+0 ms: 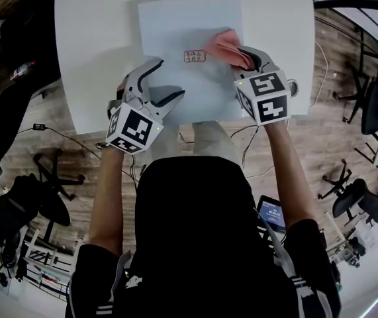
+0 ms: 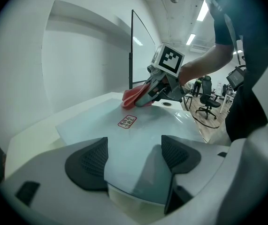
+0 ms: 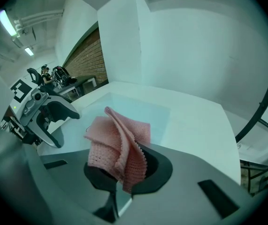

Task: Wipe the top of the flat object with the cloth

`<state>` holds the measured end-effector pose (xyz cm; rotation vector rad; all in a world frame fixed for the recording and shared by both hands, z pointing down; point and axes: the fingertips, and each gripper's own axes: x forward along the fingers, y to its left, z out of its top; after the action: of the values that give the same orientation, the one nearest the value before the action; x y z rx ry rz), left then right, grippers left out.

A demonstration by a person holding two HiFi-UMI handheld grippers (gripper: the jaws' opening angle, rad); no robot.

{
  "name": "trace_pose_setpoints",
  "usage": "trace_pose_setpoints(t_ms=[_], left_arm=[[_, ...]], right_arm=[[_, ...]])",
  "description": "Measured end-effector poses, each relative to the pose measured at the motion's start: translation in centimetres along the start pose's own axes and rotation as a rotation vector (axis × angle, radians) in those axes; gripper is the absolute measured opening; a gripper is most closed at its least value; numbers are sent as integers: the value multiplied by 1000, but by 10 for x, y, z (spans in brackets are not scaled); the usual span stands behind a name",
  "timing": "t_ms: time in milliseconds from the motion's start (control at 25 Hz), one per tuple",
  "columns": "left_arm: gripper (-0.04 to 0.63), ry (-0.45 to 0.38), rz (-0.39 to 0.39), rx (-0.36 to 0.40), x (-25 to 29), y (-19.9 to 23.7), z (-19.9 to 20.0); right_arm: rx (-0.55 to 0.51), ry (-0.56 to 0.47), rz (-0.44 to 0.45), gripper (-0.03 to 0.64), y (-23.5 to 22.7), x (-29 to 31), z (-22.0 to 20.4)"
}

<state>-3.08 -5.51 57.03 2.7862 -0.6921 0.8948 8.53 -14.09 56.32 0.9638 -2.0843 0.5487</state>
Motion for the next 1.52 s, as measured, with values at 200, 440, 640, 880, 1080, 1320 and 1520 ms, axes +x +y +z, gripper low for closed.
trace_pose_setpoints(t_ms=[200, 440, 640, 880, 1080, 1320, 1520], left_arm=[[348, 1, -1, 1, 0, 0, -1], [348, 3, -5, -7, 0, 0, 0], [348, 2, -6, -7, 1, 0, 0], [348, 0, -7, -8, -1, 0, -1], [348, -2, -12, -2, -1, 0, -2], [348, 0, -11, 3, 0, -1, -2], [348, 3, -13, 4, 0, -1, -2]], right_arm=[[-9, 7, 59, 48, 23, 8, 4], [-107, 19, 163, 48, 73, 19, 17], [-200, 43, 222, 48, 103, 26, 22], [-214, 51, 238, 48, 103, 28, 24], [-158, 31, 203, 48, 84, 31, 27], [-86, 9, 106, 48, 35, 29, 31], [-19, 1, -9, 48, -11, 22, 28]])
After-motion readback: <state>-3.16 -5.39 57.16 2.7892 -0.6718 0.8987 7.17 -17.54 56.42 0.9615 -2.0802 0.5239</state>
